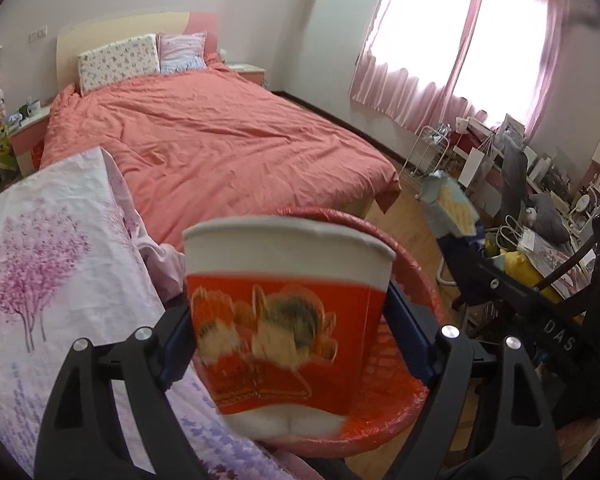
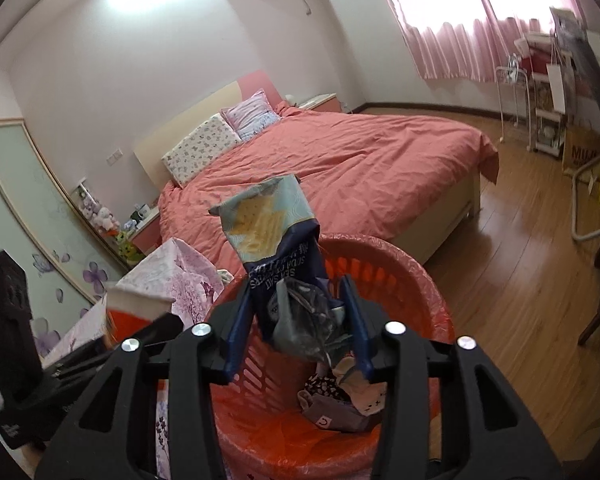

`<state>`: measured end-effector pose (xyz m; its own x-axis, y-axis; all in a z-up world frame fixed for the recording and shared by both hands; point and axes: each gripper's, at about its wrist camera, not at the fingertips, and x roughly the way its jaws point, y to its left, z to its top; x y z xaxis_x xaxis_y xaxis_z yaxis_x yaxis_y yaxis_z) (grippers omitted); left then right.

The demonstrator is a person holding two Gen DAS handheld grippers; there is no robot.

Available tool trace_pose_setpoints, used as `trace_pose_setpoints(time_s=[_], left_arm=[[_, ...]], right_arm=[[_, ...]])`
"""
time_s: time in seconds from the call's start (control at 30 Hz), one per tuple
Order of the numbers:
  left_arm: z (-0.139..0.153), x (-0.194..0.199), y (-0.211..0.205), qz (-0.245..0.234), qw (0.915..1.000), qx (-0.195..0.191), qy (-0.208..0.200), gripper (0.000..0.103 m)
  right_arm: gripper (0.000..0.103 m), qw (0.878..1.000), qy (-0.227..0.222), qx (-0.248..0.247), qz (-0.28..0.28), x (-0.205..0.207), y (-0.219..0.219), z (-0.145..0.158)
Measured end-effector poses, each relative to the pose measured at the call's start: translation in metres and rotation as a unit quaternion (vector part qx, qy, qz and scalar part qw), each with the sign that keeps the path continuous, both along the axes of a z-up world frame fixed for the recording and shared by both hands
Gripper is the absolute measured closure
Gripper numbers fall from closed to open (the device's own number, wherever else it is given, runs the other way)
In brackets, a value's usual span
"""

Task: Collect trash

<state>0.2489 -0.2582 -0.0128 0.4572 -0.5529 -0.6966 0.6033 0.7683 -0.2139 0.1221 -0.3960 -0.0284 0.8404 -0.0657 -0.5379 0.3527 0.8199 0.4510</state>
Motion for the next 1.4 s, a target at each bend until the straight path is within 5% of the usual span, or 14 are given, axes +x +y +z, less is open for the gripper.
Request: trace_pose_setpoints(time_s=[0.27,0.43,0.8,1.07,1.4], left_arm=[[-0.02,0.011,0.015,0.025,0.9992,0.025,0.018,0.016],[-0.008,0.01,0.033,0.038,0.9989,0.022,0.015,0.016],[0.045,-0.049,0.11,0.08,0.9935,0.042,-0.068,0.011],[0.062,-0.112,0.178,0.141,0.9801,0.061,-0.125,0.004],[0.06,-0.182,0.252,0.243,0.9579,0.05,-0.144,0.004]], right_arm=[[0.042,1.0,0.009,0.012,0.003,-0.003,-0.002,-0.009],[0.035,1.0,0.007,-0.003,-0.004,-0.012,0.001,-0.001],[0.002,0.991,-0.007,-0.124,-0.038,-0.057,0.05,0.042],[0.002,0.975,-0.002,-0.213,-0.058,-0.095,0.107,0.054],[0.002,0.973,-0.039,-0.211,-0.079,-0.136,0.143,0.055]])
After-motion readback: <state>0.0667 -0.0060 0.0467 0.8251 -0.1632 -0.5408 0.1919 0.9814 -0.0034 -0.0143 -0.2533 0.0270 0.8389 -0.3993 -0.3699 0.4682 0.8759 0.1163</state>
